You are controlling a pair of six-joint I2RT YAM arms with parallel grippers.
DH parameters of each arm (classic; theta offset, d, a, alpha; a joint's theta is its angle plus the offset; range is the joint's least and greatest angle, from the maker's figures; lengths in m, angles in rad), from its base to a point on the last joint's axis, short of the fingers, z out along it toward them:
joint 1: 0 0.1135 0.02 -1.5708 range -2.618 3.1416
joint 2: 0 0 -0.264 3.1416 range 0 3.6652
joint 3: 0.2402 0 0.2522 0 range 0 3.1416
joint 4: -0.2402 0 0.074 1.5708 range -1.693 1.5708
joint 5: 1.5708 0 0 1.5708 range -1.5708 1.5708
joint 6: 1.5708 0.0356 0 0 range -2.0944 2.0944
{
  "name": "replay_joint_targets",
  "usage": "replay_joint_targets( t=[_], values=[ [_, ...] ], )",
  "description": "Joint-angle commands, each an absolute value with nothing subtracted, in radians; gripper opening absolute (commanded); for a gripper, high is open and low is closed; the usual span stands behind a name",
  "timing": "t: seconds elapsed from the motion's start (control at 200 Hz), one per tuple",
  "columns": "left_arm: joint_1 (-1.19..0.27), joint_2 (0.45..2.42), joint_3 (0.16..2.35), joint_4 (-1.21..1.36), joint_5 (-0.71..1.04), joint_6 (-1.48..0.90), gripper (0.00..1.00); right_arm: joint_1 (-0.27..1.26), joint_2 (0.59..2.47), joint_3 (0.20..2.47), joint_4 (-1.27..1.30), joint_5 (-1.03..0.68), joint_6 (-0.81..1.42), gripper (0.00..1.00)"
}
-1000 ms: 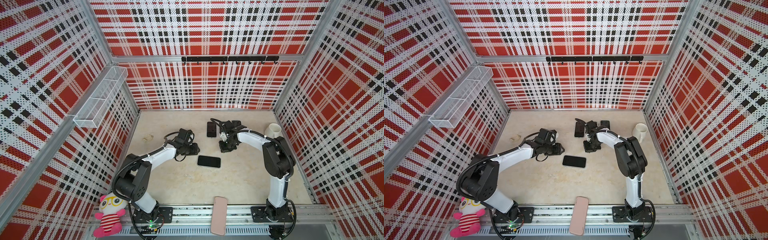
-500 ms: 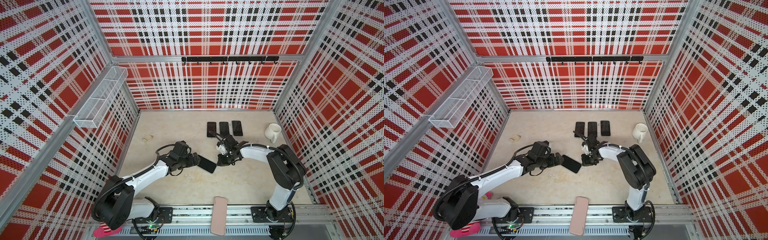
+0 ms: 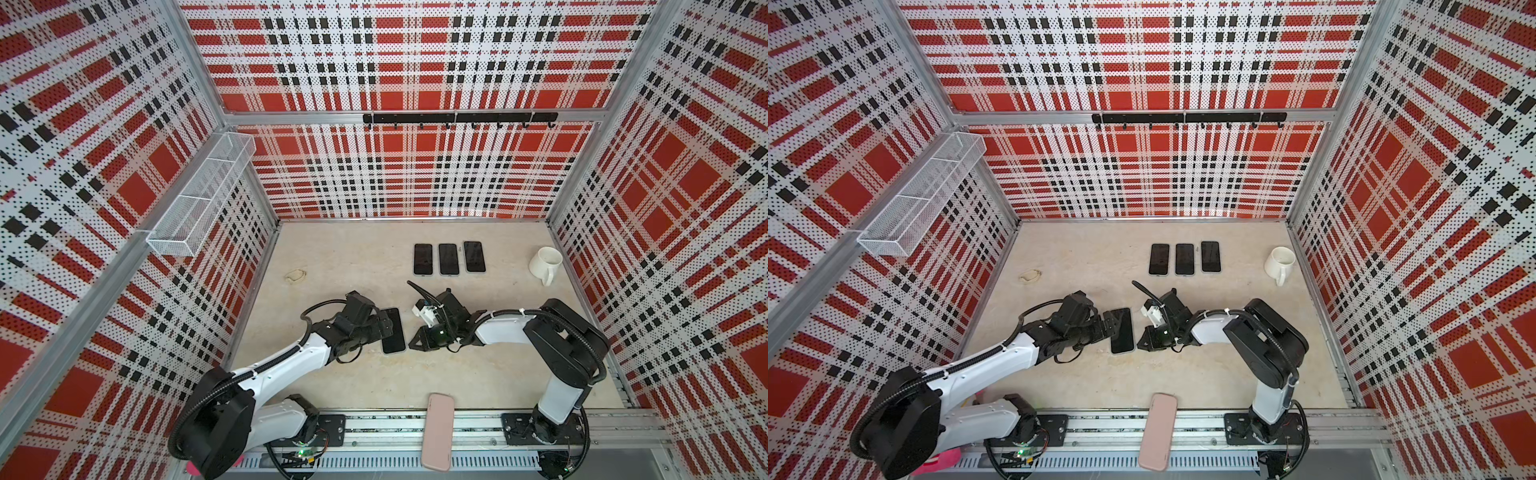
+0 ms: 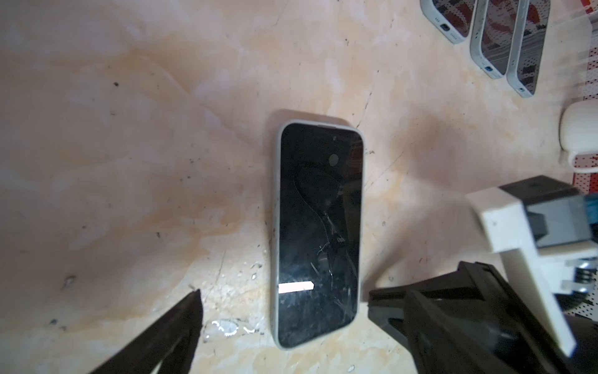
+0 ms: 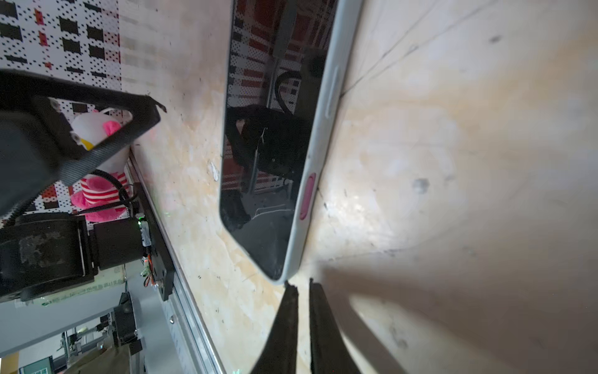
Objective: Put the phone into the phone case
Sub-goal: 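Release the cased phone with left and raise both grippers away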
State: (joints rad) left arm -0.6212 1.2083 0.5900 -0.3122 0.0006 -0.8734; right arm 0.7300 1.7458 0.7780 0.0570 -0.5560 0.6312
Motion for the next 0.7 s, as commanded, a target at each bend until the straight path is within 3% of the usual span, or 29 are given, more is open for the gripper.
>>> replay_joint_targets(
  t=[0.0,0.361,0.691],
  values=[
    [-0.666,1.249,0.612,-0.354,-0.077,-0.906,0.98,0.697,1.663,0.789,0.005,-0.462,0.599,0.13],
    [-0.778,1.463,0.763,-0.46,-0.207,-0.966,0.98,0.57,1.499,0.699,-0.11,-0.395,0.512,0.2],
    [-0.848,1.628,0.907,-0.564,-0.26,-0.957,0.98,0.545,1.499,0.669,-0.101,-0.409,0.495,0.23]
  ],
)
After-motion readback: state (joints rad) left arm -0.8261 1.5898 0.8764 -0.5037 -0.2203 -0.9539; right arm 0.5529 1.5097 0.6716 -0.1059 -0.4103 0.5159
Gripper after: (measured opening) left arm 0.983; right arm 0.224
